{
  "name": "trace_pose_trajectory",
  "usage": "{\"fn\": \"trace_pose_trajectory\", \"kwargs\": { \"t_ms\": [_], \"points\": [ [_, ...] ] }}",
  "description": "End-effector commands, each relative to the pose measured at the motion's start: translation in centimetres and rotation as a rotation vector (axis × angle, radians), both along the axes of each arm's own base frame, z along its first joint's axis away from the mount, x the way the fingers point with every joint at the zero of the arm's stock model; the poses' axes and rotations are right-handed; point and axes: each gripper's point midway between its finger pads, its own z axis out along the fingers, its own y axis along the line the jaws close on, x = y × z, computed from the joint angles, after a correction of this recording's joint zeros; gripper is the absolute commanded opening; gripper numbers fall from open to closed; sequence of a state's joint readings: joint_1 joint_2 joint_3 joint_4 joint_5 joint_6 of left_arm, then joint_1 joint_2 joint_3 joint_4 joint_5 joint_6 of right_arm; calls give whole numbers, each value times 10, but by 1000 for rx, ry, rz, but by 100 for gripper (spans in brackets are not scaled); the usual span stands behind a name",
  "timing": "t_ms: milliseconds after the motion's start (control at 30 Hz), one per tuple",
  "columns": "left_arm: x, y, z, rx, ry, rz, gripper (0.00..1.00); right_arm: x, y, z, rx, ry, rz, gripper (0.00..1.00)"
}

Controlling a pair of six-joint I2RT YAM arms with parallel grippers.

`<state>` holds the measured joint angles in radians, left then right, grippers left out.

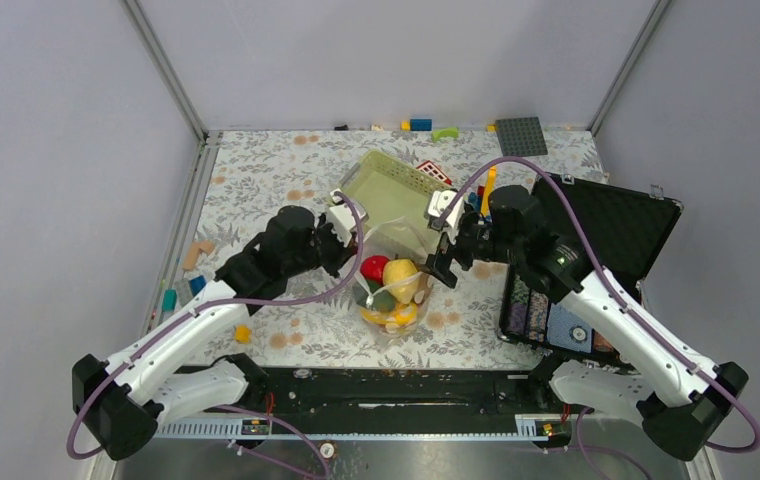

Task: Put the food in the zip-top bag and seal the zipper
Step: Adjust the zipper food storage bag at the center of the board.

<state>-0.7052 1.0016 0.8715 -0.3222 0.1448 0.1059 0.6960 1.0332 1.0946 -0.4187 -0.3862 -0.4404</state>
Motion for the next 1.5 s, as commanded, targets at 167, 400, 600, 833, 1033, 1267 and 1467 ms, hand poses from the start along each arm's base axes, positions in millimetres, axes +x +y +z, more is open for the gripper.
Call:
{"fn": "trace_pose_trajectory", "kwargs": {
  "t_ms": [167,400,600,833,1033,1267,1467],
  "points": [
    [9,-15,41,24,-214,-265,0,43,-43,8,-156,-160,-178,100],
    [18,-8,45,72,-239,-348,0,38,-65,9,-150,-211,-214,100],
    [23,-10,43,96,-214,-425,0,21,-56,26,-10,-278,-157,100],
    [11,-24,52,48,-203,-544,0,30,-46,-26,-137,-135,-74,100],
    [5,-29,50,25,-182,-586,0,17,-1,-42,-103,-55,224,100],
    [-1,-36,49,14,-163,-644,0,10,30,-30,-4,-21,403,100],
    [2,-40,43,21,-135,-643,0,-2,33,-30,29,17,460,96]
  ]
}}
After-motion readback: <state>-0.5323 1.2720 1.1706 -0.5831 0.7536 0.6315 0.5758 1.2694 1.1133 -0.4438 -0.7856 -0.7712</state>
